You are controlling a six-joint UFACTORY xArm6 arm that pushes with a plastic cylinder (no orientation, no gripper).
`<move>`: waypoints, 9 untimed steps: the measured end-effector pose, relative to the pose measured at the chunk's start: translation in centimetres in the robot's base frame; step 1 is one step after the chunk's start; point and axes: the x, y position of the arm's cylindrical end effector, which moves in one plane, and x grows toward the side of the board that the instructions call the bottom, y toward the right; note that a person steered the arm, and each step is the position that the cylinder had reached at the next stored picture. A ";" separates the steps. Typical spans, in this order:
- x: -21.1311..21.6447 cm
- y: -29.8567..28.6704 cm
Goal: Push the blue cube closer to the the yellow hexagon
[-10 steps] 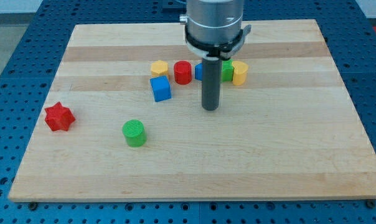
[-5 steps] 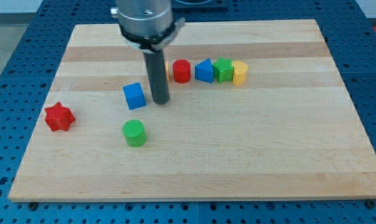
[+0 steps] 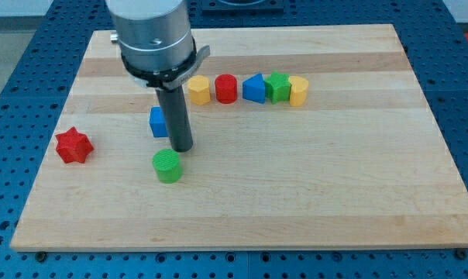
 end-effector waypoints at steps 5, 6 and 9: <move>-7.7 -7.2; -8.4 -7.8; -12.3 -15.5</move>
